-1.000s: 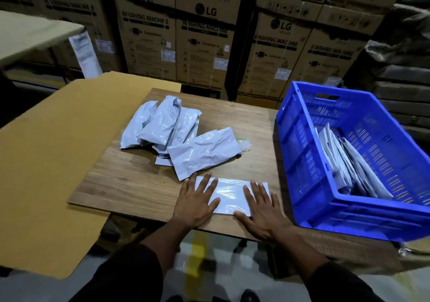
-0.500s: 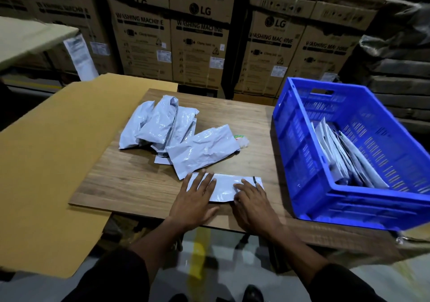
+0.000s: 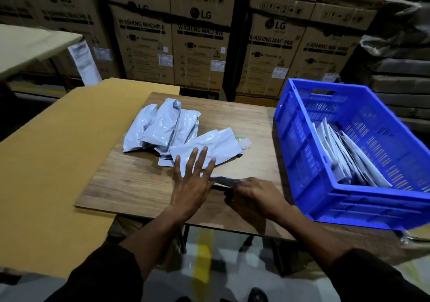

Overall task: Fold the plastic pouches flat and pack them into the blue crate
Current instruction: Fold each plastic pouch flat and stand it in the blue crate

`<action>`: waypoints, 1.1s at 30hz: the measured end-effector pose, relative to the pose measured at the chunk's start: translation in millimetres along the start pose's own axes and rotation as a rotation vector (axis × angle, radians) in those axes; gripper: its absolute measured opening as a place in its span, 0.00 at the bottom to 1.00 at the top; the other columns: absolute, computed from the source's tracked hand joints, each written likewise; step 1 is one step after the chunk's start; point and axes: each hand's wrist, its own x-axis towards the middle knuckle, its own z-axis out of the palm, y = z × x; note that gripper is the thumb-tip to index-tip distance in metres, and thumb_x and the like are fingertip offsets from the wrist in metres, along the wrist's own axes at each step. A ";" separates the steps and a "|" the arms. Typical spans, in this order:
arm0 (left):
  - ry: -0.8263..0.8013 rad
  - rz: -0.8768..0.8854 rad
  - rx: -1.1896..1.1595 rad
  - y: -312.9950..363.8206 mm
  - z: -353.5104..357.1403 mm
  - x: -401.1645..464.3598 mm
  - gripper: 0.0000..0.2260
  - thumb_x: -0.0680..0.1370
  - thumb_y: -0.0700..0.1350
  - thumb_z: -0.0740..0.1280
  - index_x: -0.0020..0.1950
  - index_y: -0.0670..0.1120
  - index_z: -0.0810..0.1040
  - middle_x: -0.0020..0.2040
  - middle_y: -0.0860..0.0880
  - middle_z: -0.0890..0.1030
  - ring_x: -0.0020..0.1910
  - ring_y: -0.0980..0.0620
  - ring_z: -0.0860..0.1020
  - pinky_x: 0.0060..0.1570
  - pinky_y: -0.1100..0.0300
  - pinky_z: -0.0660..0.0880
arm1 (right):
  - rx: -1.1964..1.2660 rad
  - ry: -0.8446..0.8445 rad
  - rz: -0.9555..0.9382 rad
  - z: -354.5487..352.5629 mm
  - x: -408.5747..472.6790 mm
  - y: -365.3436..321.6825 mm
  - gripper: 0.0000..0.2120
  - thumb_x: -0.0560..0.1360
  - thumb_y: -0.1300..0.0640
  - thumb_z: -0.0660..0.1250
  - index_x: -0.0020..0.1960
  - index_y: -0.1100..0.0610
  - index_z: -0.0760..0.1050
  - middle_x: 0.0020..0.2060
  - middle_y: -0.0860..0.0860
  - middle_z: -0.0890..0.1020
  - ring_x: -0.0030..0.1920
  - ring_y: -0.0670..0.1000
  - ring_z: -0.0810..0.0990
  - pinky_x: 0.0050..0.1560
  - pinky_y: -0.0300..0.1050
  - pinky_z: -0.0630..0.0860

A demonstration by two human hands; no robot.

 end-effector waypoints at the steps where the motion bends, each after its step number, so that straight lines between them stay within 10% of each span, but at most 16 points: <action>1: 0.037 -0.021 0.017 -0.9 -2.5 0.9 0.31 0.81 0.55 0.63 0.81 0.46 0.60 0.83 0.40 0.55 0.82 0.39 0.53 0.75 0.29 0.49 | 0.065 0.016 0.063 -4.0 2.5 2.2 0.10 0.70 0.52 0.65 0.50 0.47 0.80 0.46 0.47 0.85 0.45 0.56 0.83 0.35 0.50 0.78; 8: -0.043 0.173 -0.211 2.1 8.9 -4.3 0.26 0.83 0.51 0.57 0.80 0.46 0.59 0.83 0.43 0.56 0.82 0.42 0.55 0.75 0.40 0.61 | 0.718 -0.162 0.476 -37.6 23.7 11.9 0.12 0.68 0.73 0.64 0.36 0.60 0.82 0.34 0.50 0.86 0.38 0.46 0.84 0.45 0.39 0.78; 12: -0.326 0.187 -0.217 13.8 35.3 -25.9 0.26 0.82 0.58 0.54 0.78 0.50 0.66 0.81 0.45 0.62 0.78 0.41 0.64 0.71 0.41 0.69 | 0.469 -0.348 0.484 -28.7 37.8 20.0 0.13 0.68 0.68 0.64 0.37 0.54 0.83 0.36 0.48 0.86 0.41 0.45 0.83 0.47 0.40 0.76; 16: -0.391 0.081 -0.125 20.1 44.3 -40.6 0.26 0.81 0.60 0.53 0.76 0.52 0.72 0.77 0.44 0.70 0.74 0.41 0.71 0.69 0.38 0.69 | 0.008 -0.070 0.522 6.9 34.6 -0.4 0.17 0.71 0.60 0.64 0.58 0.52 0.81 0.53 0.52 0.85 0.55 0.58 0.80 0.55 0.51 0.74; 23: -0.083 0.036 -0.383 36.8 38.8 -11.3 0.23 0.86 0.44 0.49 0.61 0.35 0.82 0.60 0.38 0.83 0.58 0.41 0.83 0.67 0.49 0.66 | 0.248 -0.012 0.428 86.0 4.5 -40.5 0.33 0.72 0.62 0.61 0.76 0.65 0.62 0.73 0.61 0.70 0.72 0.60 0.69 0.72 0.55 0.67; 30: -0.163 0.004 -0.412 40.1 57.3 -11.9 0.21 0.75 0.41 0.56 0.60 0.36 0.82 0.56 0.40 0.85 0.54 0.44 0.85 0.64 0.52 0.69 | 0.213 -0.123 0.525 85.4 18.0 -50.1 0.43 0.70 0.42 0.34 0.81 0.60 0.43 0.81 0.50 0.50 0.80 0.47 0.52 0.77 0.53 0.41; 33: -0.195 -0.055 -0.413 39.1 64.5 -12.2 0.21 0.76 0.43 0.57 0.61 0.38 0.83 0.57 0.42 0.85 0.55 0.46 0.85 0.64 0.52 0.72 | 0.165 -0.087 0.539 90.2 19.9 -50.1 0.38 0.75 0.44 0.35 0.81 0.59 0.51 0.80 0.51 0.56 0.79 0.48 0.55 0.76 0.50 0.39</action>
